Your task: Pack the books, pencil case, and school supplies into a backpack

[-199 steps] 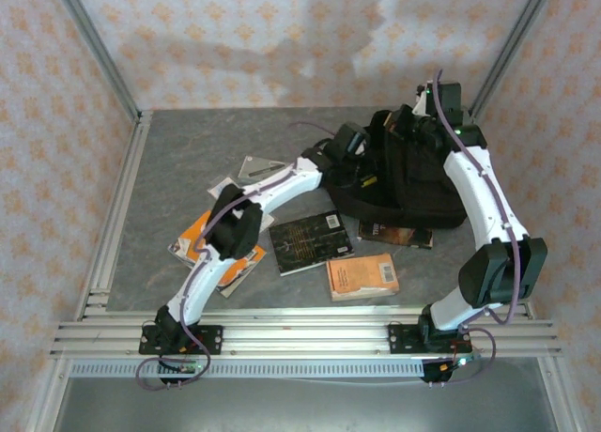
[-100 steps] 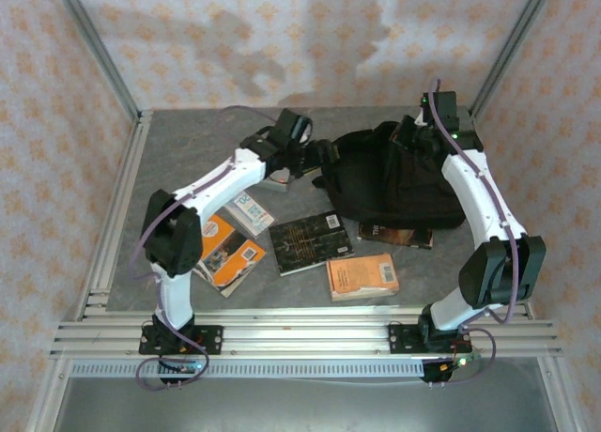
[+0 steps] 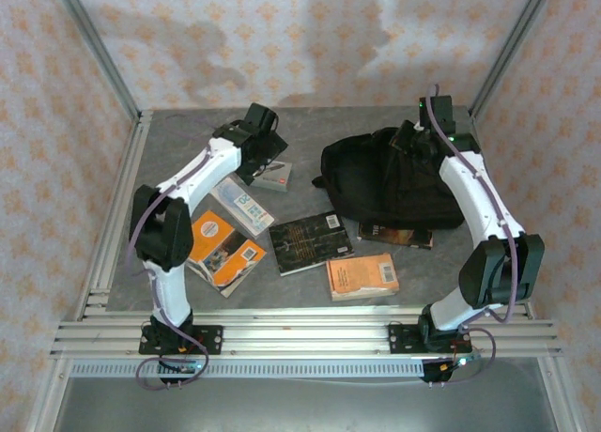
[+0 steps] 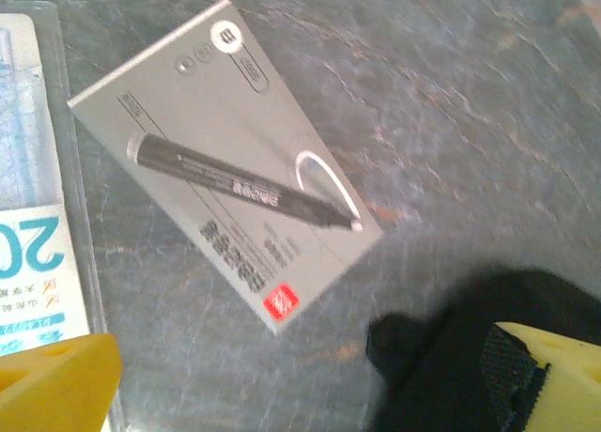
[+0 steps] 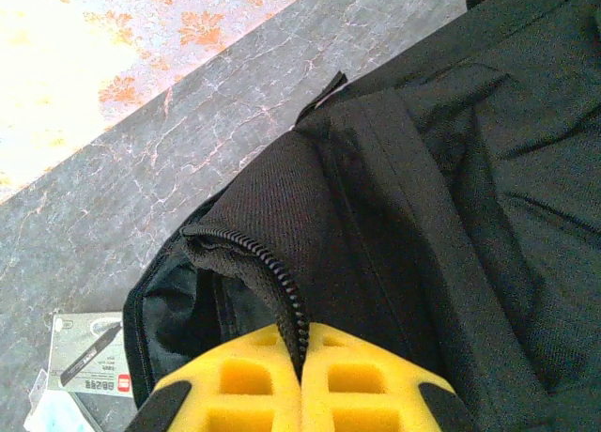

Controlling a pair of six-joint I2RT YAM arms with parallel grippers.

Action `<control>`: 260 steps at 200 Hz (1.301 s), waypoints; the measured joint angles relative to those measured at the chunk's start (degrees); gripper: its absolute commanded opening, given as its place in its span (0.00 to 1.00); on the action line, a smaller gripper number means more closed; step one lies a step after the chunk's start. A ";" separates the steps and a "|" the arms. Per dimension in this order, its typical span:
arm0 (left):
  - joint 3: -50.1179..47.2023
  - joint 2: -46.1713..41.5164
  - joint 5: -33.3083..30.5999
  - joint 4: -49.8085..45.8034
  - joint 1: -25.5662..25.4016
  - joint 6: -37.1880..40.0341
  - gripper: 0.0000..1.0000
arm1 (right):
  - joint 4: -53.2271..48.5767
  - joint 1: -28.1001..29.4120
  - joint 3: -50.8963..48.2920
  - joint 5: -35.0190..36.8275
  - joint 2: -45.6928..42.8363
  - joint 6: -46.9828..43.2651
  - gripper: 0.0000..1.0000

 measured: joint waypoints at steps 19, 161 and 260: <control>2.43 4.87 -0.11 -1.51 1.22 -3.93 1.00 | 0.07 0.57 -0.31 0.39 0.00 0.28 0.00; 11.89 18.18 -1.16 -1.84 1.73 -17.29 1.00 | 0.09 1.29 -0.59 0.11 0.94 0.68 0.00; 22.12 25.51 -0.81 -7.87 1.73 -20.00 1.00 | 0.04 1.29 -0.59 -0.31 1.86 0.59 0.00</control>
